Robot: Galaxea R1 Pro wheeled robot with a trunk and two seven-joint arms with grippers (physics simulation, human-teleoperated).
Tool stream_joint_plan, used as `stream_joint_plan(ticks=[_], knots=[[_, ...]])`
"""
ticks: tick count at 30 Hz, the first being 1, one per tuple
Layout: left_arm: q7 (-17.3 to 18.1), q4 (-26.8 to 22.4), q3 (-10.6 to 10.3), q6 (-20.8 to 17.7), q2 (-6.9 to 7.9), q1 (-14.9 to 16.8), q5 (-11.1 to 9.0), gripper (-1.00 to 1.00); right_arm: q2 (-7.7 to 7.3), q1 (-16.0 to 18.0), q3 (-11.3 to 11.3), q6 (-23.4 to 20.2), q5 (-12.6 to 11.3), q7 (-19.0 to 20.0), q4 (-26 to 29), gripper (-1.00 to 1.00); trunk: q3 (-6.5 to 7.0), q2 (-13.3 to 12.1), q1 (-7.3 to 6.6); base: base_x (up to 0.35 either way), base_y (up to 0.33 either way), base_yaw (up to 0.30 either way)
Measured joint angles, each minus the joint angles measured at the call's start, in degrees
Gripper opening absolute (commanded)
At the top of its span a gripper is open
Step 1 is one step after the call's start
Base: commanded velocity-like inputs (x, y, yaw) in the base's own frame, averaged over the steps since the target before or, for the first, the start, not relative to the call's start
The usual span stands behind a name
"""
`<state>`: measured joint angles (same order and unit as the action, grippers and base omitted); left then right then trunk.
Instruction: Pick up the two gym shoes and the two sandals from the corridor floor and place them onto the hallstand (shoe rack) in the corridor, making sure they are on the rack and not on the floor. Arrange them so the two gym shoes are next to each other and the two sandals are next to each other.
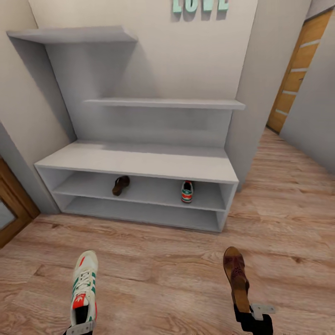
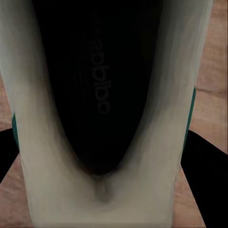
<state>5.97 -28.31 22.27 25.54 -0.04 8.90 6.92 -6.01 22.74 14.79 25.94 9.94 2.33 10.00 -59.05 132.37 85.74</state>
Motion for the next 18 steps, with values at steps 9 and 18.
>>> stream_joint_plan(ticks=[9, 18], knots=[[0.0, 0.0, 0.0, 0.0, 0.0, -0.03, 0.0, -1.0, -0.02, 0.0, 0.01, 0.0, 0.0, 0.0, 0.0, -1.0, 0.09, 0.0, 0.0, 0.0, 0.0, -0.268], [-0.01, -0.03, 0.0, 0.0, 0.0, -0.03, 0.05, -1.0, -0.07, 0.03, 0.03, 0.08, -0.08, 0.0, 0.01, -1.0, 0.22, 0.0, 0.0, 0.0, 0.0, -0.101]])
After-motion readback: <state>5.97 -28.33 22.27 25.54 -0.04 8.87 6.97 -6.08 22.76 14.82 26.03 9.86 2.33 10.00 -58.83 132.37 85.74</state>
